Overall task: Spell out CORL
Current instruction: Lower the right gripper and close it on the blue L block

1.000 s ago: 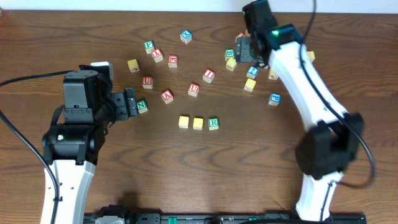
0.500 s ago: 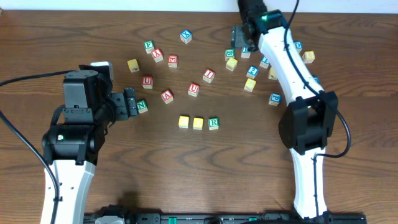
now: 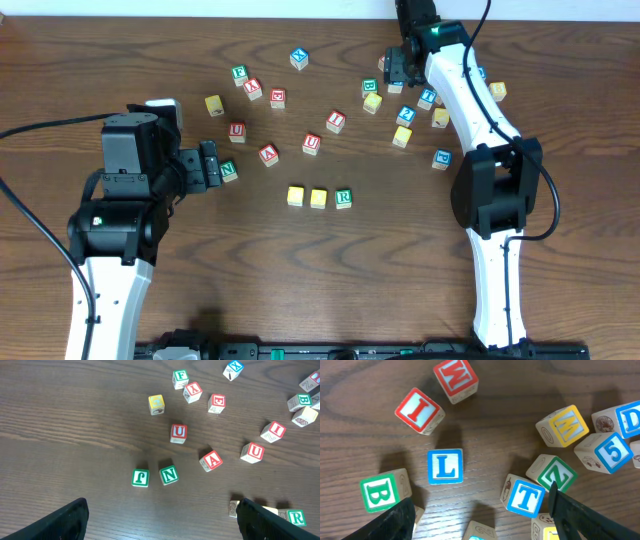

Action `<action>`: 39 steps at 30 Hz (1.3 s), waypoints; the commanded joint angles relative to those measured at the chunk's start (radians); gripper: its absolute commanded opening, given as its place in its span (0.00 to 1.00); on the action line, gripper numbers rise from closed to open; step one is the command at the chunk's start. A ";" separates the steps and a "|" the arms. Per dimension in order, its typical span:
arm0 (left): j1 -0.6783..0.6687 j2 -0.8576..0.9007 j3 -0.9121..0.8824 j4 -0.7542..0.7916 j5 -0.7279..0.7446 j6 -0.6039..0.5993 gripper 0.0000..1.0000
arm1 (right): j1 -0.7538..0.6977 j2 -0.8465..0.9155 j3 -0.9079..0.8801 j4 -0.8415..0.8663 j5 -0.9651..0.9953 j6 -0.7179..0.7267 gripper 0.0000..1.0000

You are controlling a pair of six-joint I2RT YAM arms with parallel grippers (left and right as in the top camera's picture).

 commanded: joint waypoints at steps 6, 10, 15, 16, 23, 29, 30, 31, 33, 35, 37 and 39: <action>0.005 -0.002 0.017 -0.001 0.002 0.013 0.93 | 0.003 0.035 0.021 0.011 -0.055 0.019 0.80; 0.005 -0.002 0.017 -0.001 0.002 0.013 0.93 | 0.003 0.065 0.021 0.020 -0.069 0.026 0.80; 0.005 -0.002 0.017 -0.001 0.002 0.013 0.92 | 0.003 0.070 0.021 0.040 -0.064 0.026 0.76; 0.005 -0.002 0.017 -0.001 0.002 0.013 0.93 | 0.003 0.071 0.021 0.043 -0.064 0.026 0.75; 0.005 -0.002 0.017 -0.001 0.002 0.013 0.93 | 0.003 0.093 0.021 0.061 -0.046 0.026 0.69; 0.005 -0.002 0.017 -0.001 0.002 0.013 0.93 | 0.018 0.135 0.021 0.082 -0.046 0.026 0.67; 0.005 -0.002 0.017 -0.001 0.002 0.013 0.93 | 0.021 0.148 0.021 0.089 -0.046 0.026 0.67; 0.005 -0.002 0.017 -0.001 0.002 0.013 0.93 | 0.023 0.150 0.021 0.095 -0.046 0.026 0.66; 0.005 -0.002 0.017 -0.001 0.002 0.013 0.93 | 0.026 0.153 0.021 0.113 -0.046 0.026 0.66; 0.005 -0.002 0.017 -0.001 0.002 0.013 0.93 | 0.029 0.153 0.021 0.130 -0.046 0.026 0.66; 0.005 -0.002 0.017 -0.001 0.002 0.013 0.93 | 0.029 0.153 0.021 0.139 -0.046 0.026 0.66; 0.005 -0.002 0.017 -0.001 0.002 0.013 0.93 | 0.029 0.153 0.021 0.147 -0.042 0.026 0.64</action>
